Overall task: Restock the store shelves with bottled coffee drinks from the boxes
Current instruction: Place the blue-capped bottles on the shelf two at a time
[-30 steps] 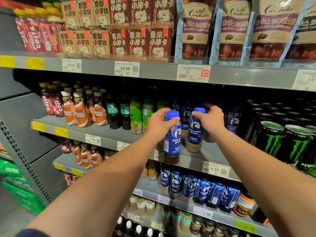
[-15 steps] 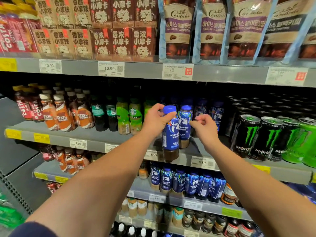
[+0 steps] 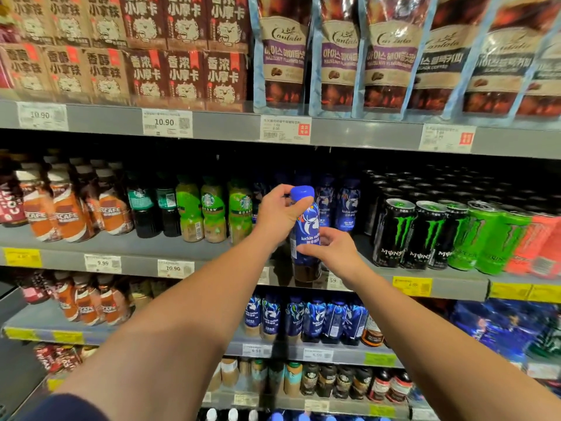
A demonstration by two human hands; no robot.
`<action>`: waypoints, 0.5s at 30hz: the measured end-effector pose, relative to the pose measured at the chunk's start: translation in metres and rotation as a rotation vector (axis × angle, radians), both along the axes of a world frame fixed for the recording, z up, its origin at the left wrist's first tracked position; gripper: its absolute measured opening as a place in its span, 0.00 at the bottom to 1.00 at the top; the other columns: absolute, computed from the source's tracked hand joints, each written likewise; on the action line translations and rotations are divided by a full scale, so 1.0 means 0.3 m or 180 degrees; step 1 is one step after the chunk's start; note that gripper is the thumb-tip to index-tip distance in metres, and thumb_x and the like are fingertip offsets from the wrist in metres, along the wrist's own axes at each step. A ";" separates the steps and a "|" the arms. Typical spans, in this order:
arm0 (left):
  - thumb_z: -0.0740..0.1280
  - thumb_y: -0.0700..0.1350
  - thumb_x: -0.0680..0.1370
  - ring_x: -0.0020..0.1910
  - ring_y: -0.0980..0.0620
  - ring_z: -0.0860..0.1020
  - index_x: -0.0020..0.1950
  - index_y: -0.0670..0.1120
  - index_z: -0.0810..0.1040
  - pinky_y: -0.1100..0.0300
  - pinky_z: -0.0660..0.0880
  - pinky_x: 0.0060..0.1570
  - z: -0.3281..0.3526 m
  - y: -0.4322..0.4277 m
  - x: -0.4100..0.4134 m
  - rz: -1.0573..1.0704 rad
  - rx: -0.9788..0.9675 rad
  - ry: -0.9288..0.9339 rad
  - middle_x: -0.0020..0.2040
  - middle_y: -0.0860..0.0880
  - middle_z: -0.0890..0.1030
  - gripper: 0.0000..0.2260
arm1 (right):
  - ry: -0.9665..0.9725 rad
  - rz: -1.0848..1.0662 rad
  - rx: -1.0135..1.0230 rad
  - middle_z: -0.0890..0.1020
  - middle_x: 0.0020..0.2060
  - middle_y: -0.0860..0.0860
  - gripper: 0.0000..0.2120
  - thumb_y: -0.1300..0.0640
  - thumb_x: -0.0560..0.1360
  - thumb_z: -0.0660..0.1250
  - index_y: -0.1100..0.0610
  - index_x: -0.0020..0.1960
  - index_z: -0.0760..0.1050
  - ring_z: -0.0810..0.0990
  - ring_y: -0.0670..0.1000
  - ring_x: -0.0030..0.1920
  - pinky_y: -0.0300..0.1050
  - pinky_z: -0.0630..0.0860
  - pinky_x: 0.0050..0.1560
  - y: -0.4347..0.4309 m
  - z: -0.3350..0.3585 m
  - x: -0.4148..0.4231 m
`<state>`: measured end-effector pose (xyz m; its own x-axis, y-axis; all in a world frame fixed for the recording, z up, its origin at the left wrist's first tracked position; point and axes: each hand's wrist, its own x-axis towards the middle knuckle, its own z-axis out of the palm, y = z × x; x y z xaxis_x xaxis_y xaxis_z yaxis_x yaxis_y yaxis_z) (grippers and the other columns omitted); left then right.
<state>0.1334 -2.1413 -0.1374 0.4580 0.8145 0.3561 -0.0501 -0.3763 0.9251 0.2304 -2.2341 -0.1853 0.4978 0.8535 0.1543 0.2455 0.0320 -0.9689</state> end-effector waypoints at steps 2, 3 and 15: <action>0.71 0.43 0.75 0.39 0.52 0.79 0.52 0.44 0.76 0.57 0.77 0.43 0.013 -0.010 0.012 -0.0064 -0.0167 -0.0081 0.41 0.46 0.81 0.09 | 0.0108 -0.0113 0.0102 0.83 0.44 0.55 0.16 0.67 0.68 0.75 0.64 0.55 0.77 0.80 0.47 0.39 0.34 0.78 0.40 -0.004 0.000 0.009; 0.70 0.46 0.75 0.42 0.50 0.80 0.54 0.44 0.76 0.54 0.78 0.47 0.021 -0.016 0.017 -0.0082 -0.0255 -0.0120 0.44 0.45 0.81 0.10 | 0.0150 -0.0164 0.0137 0.83 0.43 0.54 0.16 0.67 0.68 0.74 0.64 0.55 0.77 0.80 0.46 0.38 0.33 0.78 0.39 -0.005 0.003 0.015; 0.51 0.60 0.81 0.57 0.45 0.75 0.60 0.46 0.73 0.48 0.70 0.62 -0.076 0.053 -0.013 0.0403 -0.0967 0.0136 0.54 0.45 0.76 0.21 | 0.0128 -0.1012 0.0170 0.83 0.49 0.56 0.19 0.60 0.67 0.77 0.61 0.56 0.77 0.83 0.54 0.50 0.51 0.79 0.55 0.056 -0.033 0.147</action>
